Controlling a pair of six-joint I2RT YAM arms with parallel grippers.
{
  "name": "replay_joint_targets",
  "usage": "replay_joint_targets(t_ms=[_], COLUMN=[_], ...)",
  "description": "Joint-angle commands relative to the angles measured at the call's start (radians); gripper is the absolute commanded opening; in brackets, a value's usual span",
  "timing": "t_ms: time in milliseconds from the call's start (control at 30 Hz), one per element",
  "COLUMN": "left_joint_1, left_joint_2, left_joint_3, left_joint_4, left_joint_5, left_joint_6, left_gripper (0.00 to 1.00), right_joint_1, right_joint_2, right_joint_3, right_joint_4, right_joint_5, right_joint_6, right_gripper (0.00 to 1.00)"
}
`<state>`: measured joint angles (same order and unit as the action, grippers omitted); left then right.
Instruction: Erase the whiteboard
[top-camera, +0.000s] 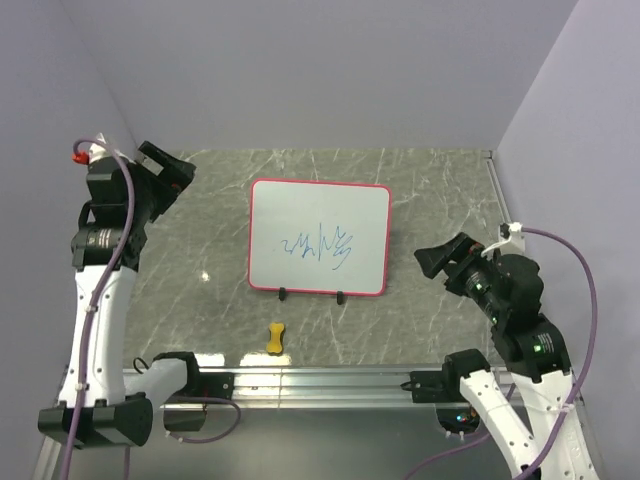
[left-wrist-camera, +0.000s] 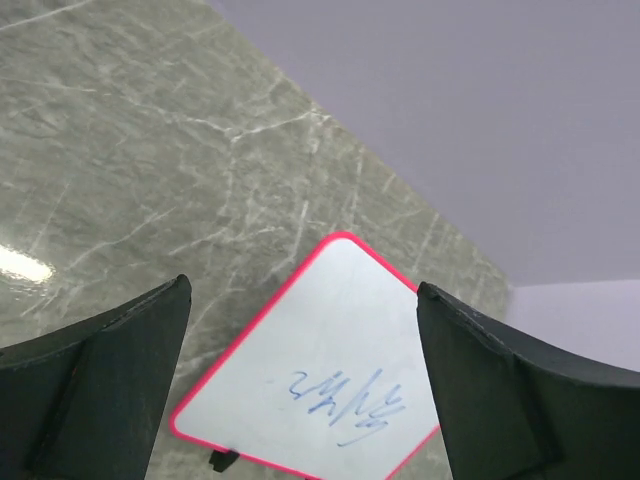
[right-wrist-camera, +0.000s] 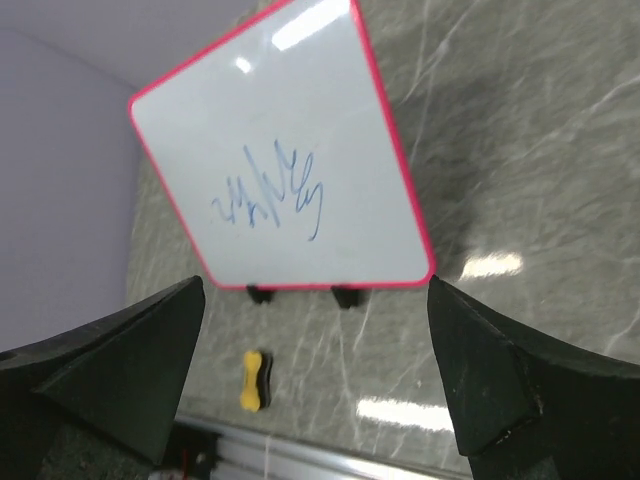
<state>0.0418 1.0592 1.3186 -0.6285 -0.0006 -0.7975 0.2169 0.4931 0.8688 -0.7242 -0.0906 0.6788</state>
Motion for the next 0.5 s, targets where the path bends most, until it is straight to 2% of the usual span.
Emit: replay_joint_targets(t_ms=[0,33,67,133,200,267,367,400,433,467], left_joint_1=[0.003,0.007,0.01,0.007,-0.011,-0.074,-0.198,-0.235,-0.297,-0.327], left_joint_2=[0.007,0.03,0.042,0.073,0.067,0.048,0.08,0.084,0.076,0.061], left_joint_3=[-0.025,-0.074,-0.1,-0.14,-0.165,-0.186,-0.157,-0.156,-0.169,-0.185], left_joint_4=[-0.051,-0.036,0.007,0.021,0.027,0.007,-0.166,-0.215,-0.276,-0.293], left_joint_5=[0.091,0.141,0.281,0.347,0.276,0.196,-0.028,-0.133,-0.172,-0.186], left_joint_6=[0.02,0.018,0.018,0.014,0.004,0.012,0.021,-0.006,-0.023,-0.04], left_gripper=[0.99,0.99,0.99,0.99,0.99,0.99,0.99,0.99,0.96,0.94], right_joint_1=[-0.001,0.009,0.022,0.07,0.179,0.27,0.372,0.504,0.585,0.68], right_joint_2=[0.015,0.024,0.054,0.085,0.081,0.088,0.203,0.244,0.29,0.403], right_joint_3=[-0.033,-0.025,-0.002,0.03,0.05,0.042,0.082,0.107,0.143,0.238], right_joint_4=[-0.011,-0.014,-0.026,-0.07,-0.072,-0.052,-0.072,-0.075,-0.11,-0.142], right_joint_5=[-0.171,-0.199,-0.224,-0.198,-0.126,-0.046,0.029,0.075,0.229,0.305], right_joint_6=[0.039,0.039,0.047,0.067,0.094,0.136,0.172,0.185,0.218,0.235], right_gripper=[0.98,0.98,0.97,0.96,0.96,0.96,0.93,0.92,0.92,0.92])
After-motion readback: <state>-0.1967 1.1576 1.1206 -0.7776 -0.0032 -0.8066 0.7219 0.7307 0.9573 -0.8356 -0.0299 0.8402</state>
